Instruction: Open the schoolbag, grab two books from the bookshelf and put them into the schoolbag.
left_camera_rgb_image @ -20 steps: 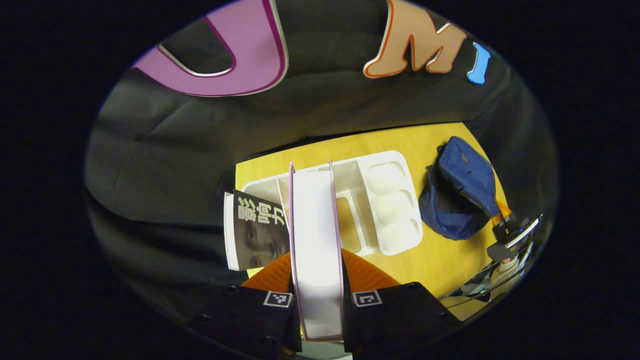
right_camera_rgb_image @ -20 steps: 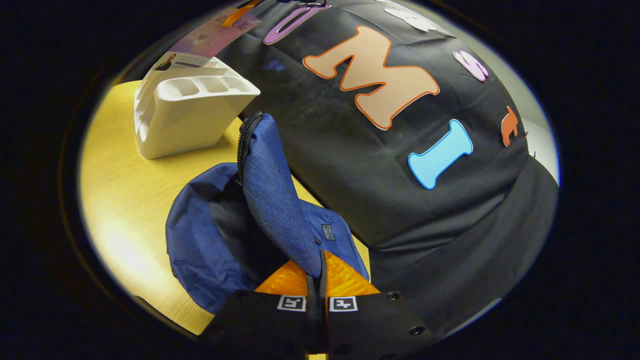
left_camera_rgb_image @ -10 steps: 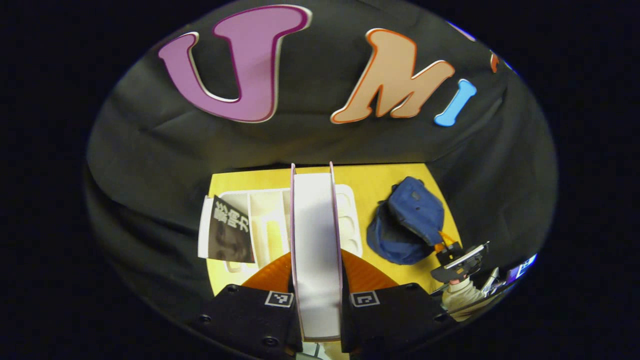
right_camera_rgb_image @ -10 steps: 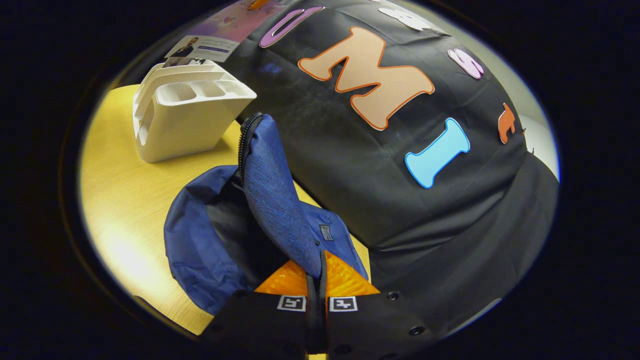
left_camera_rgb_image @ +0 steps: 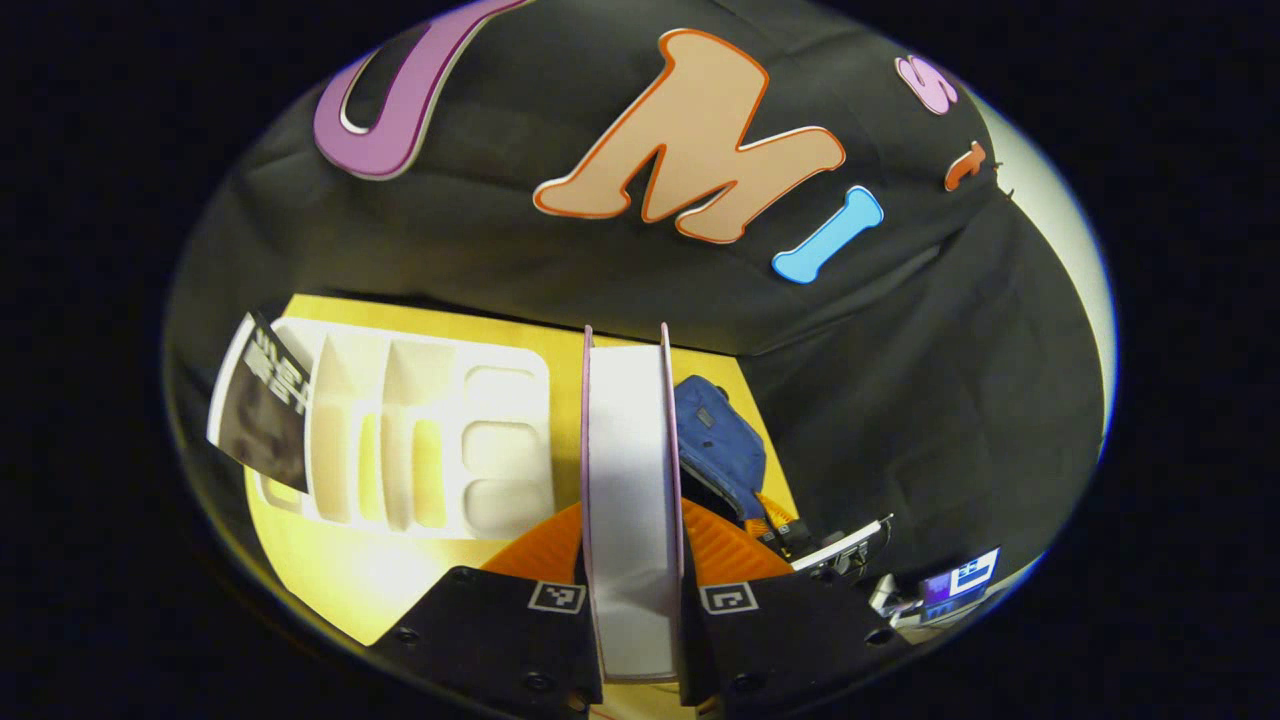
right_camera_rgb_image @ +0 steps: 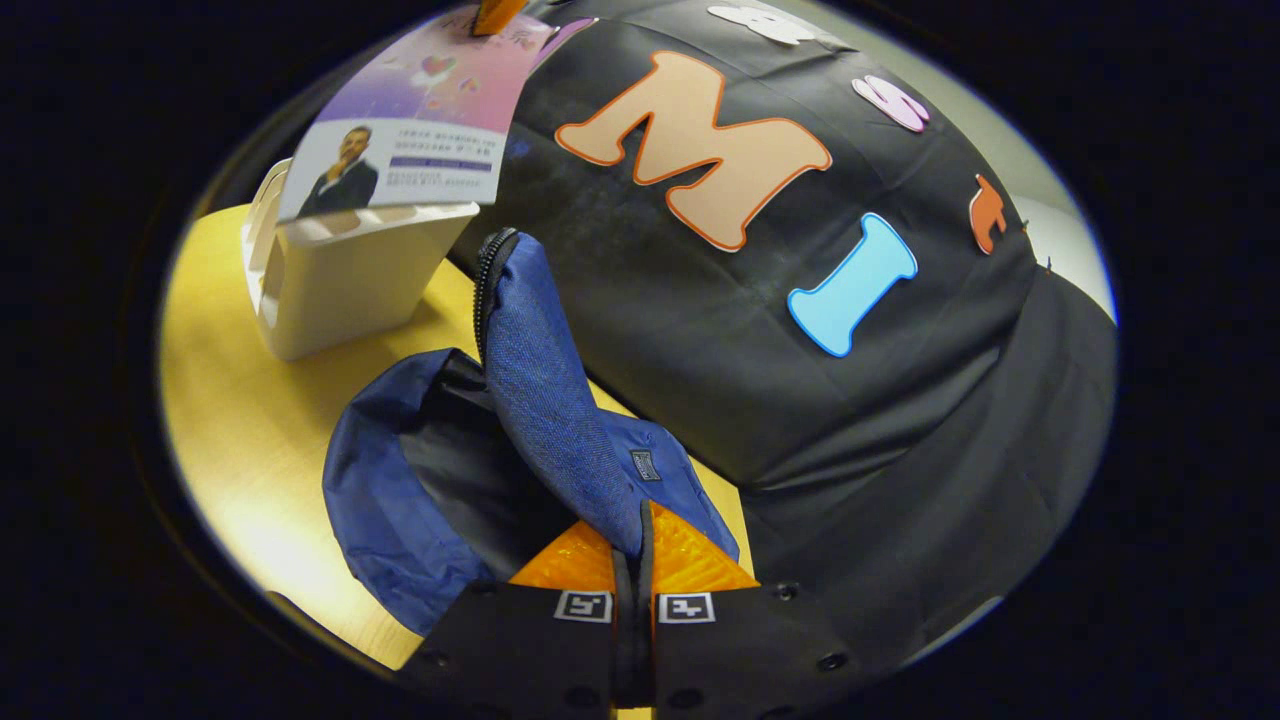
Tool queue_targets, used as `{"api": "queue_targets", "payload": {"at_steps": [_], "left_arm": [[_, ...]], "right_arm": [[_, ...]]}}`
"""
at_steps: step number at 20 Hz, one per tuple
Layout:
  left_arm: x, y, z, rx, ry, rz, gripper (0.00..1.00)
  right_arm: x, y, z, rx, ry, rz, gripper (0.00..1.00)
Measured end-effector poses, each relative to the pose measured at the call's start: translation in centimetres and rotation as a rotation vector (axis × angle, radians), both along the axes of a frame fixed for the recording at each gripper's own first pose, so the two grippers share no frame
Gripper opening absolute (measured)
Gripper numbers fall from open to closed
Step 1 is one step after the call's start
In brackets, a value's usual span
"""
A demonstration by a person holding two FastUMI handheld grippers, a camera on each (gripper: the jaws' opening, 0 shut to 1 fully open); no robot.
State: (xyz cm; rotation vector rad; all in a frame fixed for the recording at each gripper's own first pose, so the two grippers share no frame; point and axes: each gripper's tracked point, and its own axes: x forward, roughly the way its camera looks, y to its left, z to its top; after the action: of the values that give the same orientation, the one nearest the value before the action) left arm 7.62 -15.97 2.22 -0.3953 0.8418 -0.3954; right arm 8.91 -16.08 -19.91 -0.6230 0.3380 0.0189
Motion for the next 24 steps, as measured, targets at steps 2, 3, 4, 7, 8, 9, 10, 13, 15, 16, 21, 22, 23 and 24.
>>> {"api": "queue_targets", "payload": {"at_steps": [2,3,4,7,8,9,10,13,15,16,21,22,23,24], "left_arm": [[-0.3,-1.6,-2.2,-0.035,0.018,0.013,0.27],[-0.3,-2.3,-3.1,-0.048,0.021,0.021,0.27],[-0.3,-3.0,-4.2,-0.065,0.023,0.028,0.27],[0.7,-5.7,-6.9,-0.144,-0.003,0.075,0.27],[0.9,-6.6,-8.0,-0.164,-0.008,0.089,0.27],[1.2,-7.5,-9.2,-0.181,-0.007,0.101,0.27],[1.5,-8.7,-10.4,-0.199,-0.006,0.106,0.27],[3.1,-11.4,-13.4,-0.234,-0.032,0.117,0.27],[4.3,-12.5,-15.4,-0.240,-0.065,0.126,0.27],[4.6,-13.0,-16.3,-0.252,-0.067,0.135,0.27],[6.9,-15.5,-20.3,-0.346,-0.046,0.202,0.27],[7.3,-16.1,-20.6,-0.347,-0.067,0.198,0.27],[7.8,-16.6,-20.7,-0.352,-0.083,0.200,0.27],[8.3,-16.8,-20.9,-0.361,-0.094,0.203,0.27]], "right_arm": [[0.2,-0.1,0.3,0.028,-0.003,-0.014,0.03],[0.4,-0.1,0.5,0.037,-0.005,-0.019,0.07],[0.5,-0.1,0.5,0.044,-0.006,-0.021,0.03],[0.7,-0.1,0.5,0.062,-0.005,-0.027,0.04],[0.6,-0.2,0.6,0.067,-0.005,-0.028,0.06],[0.6,-0.2,0.6,0.075,-0.005,-0.030,0.06],[0.6,-0.2,0.7,0.085,-0.005,-0.032,0.07],[0.9,-0.2,0.8,0.097,-0.013,-0.034,0.03],[0.9,-0.3,0.9,0.105,-0.018,-0.036,0.00],[0.9,-0.3,0.9,0.109,-0.019,-0.036,0.01],[1.1,0.2,1.0,0.114,-0.021,-0.024,0.00],[1.1,0.2,1.0,0.111,-0.025,-0.021,0.03],[1.1,0.2,1.2,0.111,-0.031,-0.022,0.00],[1.3,0.2,1.3,0.114,-0.033,-0.024,0.00]]}}
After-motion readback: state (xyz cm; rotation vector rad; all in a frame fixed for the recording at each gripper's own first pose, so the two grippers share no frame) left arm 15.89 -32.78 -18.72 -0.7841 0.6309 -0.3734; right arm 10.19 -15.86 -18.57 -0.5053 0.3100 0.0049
